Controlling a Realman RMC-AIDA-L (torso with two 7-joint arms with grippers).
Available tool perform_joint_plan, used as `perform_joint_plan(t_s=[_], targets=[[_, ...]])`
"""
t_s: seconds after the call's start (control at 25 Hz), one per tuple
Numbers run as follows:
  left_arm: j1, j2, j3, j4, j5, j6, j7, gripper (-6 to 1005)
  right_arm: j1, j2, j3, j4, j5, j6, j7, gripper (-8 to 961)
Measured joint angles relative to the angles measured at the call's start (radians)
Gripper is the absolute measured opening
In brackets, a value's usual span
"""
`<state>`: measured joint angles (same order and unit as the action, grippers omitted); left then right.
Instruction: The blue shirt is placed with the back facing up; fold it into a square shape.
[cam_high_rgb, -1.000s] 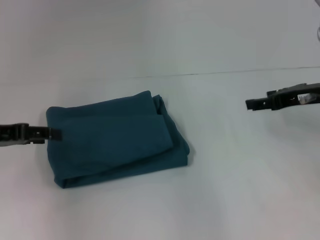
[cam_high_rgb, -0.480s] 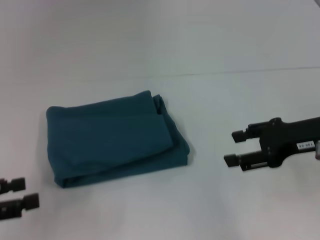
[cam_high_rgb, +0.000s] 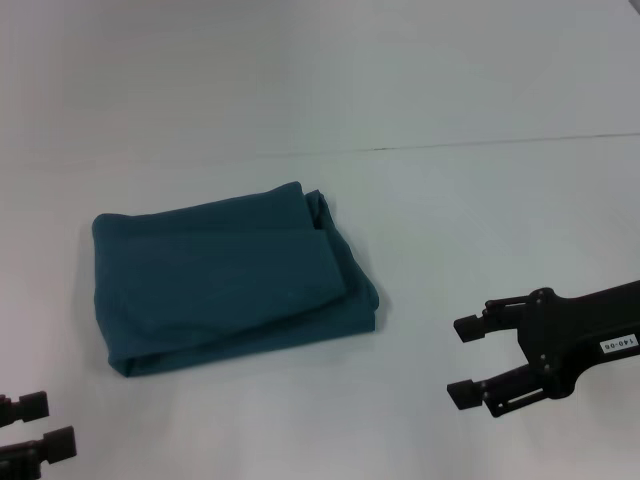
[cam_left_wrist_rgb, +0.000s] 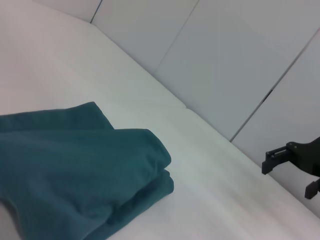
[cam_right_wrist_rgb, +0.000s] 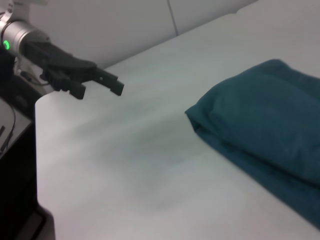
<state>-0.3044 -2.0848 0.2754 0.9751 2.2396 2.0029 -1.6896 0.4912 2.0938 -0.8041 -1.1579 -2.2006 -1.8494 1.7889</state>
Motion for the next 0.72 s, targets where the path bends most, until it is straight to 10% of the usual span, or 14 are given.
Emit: perform_joint_plan(t_s=[0.72], targets=[[0.014,-0.012,0.004,-0.019,0.005,-0.009,0.029,952,-0.018,0.000,0.000,0.051,0.014,0.011,-0.056,934]])
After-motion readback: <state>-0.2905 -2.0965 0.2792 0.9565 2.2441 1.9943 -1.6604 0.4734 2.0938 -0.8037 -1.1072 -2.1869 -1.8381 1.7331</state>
